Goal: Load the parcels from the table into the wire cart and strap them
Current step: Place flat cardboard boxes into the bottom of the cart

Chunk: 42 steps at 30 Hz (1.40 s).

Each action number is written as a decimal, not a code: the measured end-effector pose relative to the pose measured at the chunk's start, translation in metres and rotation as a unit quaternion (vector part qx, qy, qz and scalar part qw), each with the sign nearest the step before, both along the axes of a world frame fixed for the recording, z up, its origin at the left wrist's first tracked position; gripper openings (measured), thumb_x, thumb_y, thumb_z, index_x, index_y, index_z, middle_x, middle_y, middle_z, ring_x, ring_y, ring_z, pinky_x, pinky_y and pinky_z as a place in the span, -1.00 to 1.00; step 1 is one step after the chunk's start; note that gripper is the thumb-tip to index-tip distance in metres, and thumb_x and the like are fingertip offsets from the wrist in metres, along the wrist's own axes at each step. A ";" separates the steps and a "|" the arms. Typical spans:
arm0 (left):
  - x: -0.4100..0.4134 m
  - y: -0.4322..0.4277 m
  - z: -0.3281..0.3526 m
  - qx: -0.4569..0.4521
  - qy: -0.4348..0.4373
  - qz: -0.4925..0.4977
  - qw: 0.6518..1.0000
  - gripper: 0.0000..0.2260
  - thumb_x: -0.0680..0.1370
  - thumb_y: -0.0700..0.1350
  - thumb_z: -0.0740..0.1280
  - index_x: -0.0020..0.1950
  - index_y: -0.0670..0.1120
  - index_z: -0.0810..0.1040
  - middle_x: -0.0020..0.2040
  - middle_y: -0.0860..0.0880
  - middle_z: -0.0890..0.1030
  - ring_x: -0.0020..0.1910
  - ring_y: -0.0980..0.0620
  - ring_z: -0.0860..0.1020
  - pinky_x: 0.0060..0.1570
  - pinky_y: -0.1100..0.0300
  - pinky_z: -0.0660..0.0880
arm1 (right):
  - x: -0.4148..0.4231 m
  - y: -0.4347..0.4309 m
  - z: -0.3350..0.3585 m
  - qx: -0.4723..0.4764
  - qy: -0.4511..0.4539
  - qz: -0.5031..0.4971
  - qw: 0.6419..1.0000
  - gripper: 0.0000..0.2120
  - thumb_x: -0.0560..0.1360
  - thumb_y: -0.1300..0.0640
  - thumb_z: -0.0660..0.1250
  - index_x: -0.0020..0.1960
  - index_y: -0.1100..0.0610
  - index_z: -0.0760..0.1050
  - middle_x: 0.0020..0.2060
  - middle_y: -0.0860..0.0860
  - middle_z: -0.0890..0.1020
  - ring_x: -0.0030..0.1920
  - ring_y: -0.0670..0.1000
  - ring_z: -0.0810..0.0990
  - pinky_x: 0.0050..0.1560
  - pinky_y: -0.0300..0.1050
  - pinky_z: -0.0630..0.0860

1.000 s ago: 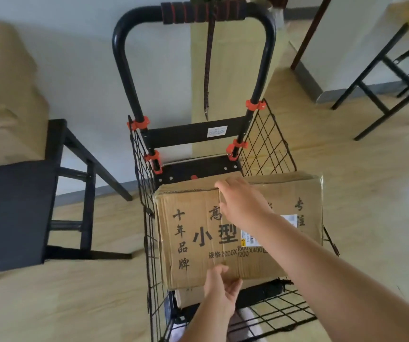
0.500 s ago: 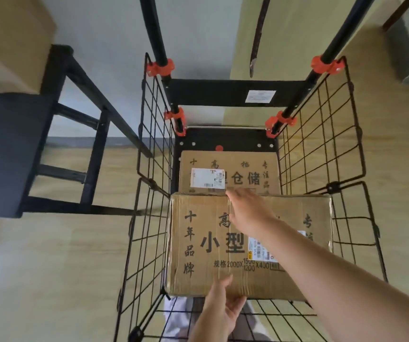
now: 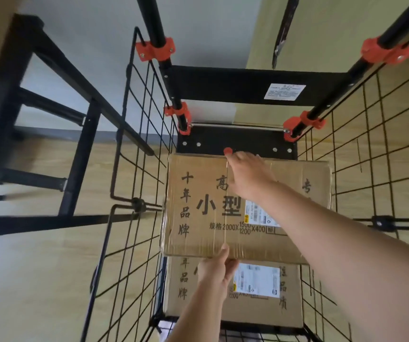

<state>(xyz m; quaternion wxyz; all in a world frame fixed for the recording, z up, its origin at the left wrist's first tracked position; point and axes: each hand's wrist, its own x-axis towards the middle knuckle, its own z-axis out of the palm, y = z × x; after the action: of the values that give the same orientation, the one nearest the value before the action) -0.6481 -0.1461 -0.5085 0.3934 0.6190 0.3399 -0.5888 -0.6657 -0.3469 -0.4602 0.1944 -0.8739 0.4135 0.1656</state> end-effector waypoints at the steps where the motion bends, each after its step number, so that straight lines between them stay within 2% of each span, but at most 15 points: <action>1: 0.005 -0.007 -0.007 -0.004 -0.012 -0.002 1.000 -0.76 0.45 -0.20 0.47 0.02 -0.32 0.58 -0.04 -0.29 0.64 -0.09 -0.16 0.67 -0.04 0.04 0.64 | 0.004 -0.007 -0.005 -0.001 -0.010 -0.004 1.000 -0.31 0.54 0.09 0.35 0.57 0.12 0.12 0.46 0.09 0.34 0.48 0.13 0.27 0.51 0.14 0.20; 4: 0.017 -0.026 -0.029 -0.004 -0.051 -0.024 0.998 -0.77 0.45 -0.19 0.46 0.00 -0.31 0.58 -0.09 -0.25 0.66 -0.15 -0.11 0.68 -0.01 0.05 0.63 | 0.009 -0.020 -0.024 0.006 -0.026 -0.026 0.999 -0.24 0.55 0.09 0.35 0.60 0.10 0.00 0.55 0.07 0.21 0.56 0.13 0.11 0.53 0.11 0.08; 7: 0.022 -0.041 -0.046 0.010 -0.073 -0.035 0.997 -0.81 0.47 -0.21 0.46 -0.01 -0.29 0.56 -0.11 -0.23 0.65 -0.17 -0.11 0.68 0.03 0.02 0.63 | -0.002 -0.015 -0.046 0.036 -0.008 -0.065 0.997 -0.20 0.55 0.12 0.34 0.61 0.08 -0.08 0.58 0.06 0.11 0.58 0.12 0.04 0.55 0.15 0.05; 10: 0.020 -0.048 -0.055 0.017 -0.081 -0.037 0.996 -0.83 0.47 -0.20 0.46 -0.03 -0.26 0.56 -0.12 -0.21 0.66 -0.21 -0.08 0.68 -0.01 0.04 0.64 | -0.029 0.004 -0.065 0.055 0.019 -0.092 0.994 -0.22 0.55 0.11 0.33 0.61 0.05 -0.06 0.58 0.05 0.07 0.59 0.09 -0.02 0.55 0.18 0.00; 15: 0.009 -0.054 -0.063 0.018 -0.081 -0.034 0.996 -0.77 0.47 -0.14 0.47 0.00 -0.26 0.56 -0.13 -0.19 0.67 -0.24 -0.02 0.69 -0.12 0.12 0.66 | -0.068 0.022 -0.087 0.045 0.063 -0.094 0.993 -0.23 0.57 0.06 0.29 0.61 0.01 -0.10 0.59 -0.01 -0.19 0.59 0.05 -0.23 0.51 0.27 -0.09; 25: 0.015 -0.071 -0.055 -0.021 -0.040 -0.001 0.999 -0.72 0.49 -0.19 0.46 0.15 -0.25 0.54 0.00 -0.19 0.64 -0.13 -0.05 0.68 -0.18 0.14 0.66 | -0.059 0.024 -0.090 0.033 0.068 -0.077 0.994 -0.27 0.56 0.08 0.30 0.59 -0.05 -0.03 0.60 0.03 -0.18 0.59 0.09 -0.24 0.50 0.32 -0.08; 30: 0.015 -0.073 -0.055 -0.021 -0.037 -0.012 0.999 -0.70 0.51 -0.22 0.44 0.20 -0.26 0.50 0.03 -0.22 0.63 -0.13 -0.09 0.67 -0.04 0.07 0.65 | -0.060 0.030 -0.087 0.045 0.071 -0.091 0.992 -0.22 0.53 0.09 0.36 0.59 -0.05 -0.03 0.59 0.02 -0.19 0.59 0.08 -0.23 0.49 0.34 -0.04; 33: 0.020 -0.070 -0.058 -0.017 -0.041 -0.033 0.998 -0.74 0.51 -0.20 0.45 0.13 -0.26 0.52 -0.04 -0.20 0.66 -0.20 -0.06 0.70 -0.05 0.08 0.65 | -0.058 0.032 -0.084 0.050 0.078 -0.085 0.992 -0.18 0.52 0.08 0.39 0.59 -0.05 -0.04 0.59 0.02 -0.19 0.59 0.09 -0.23 0.49 0.35 -0.02; 38: 0.028 -0.064 -0.059 -0.011 -0.050 -0.055 0.997 -0.82 0.50 -0.21 0.45 -0.01 -0.26 0.51 -0.09 -0.20 0.66 -0.21 -0.08 0.70 0.00 0.05 0.64 | -0.056 0.040 -0.084 0.057 0.083 -0.091 0.991 -0.17 0.51 0.10 0.41 0.59 -0.06 -0.04 0.59 0.03 -0.20 0.59 0.10 -0.22 0.49 0.36 0.01; 42: 0.029 -0.062 -0.059 -0.016 -0.047 -0.060 0.997 -0.83 0.50 -0.22 0.45 -0.02 -0.27 0.52 -0.07 -0.22 0.66 -0.21 -0.09 0.70 -0.02 0.04 0.65 | -0.059 0.045 -0.084 0.059 0.088 -0.094 0.990 -0.17 0.53 0.13 0.39 0.59 -0.07 -0.07 0.59 0.02 -0.23 0.59 0.09 -0.24 0.49 0.37 0.02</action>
<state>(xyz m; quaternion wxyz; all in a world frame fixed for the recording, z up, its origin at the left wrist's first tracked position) -0.6190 -0.2085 -0.5676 0.3824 0.6591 0.2737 -0.5870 -0.7244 -0.3020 -0.5441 0.2236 -0.8000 0.4990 0.2470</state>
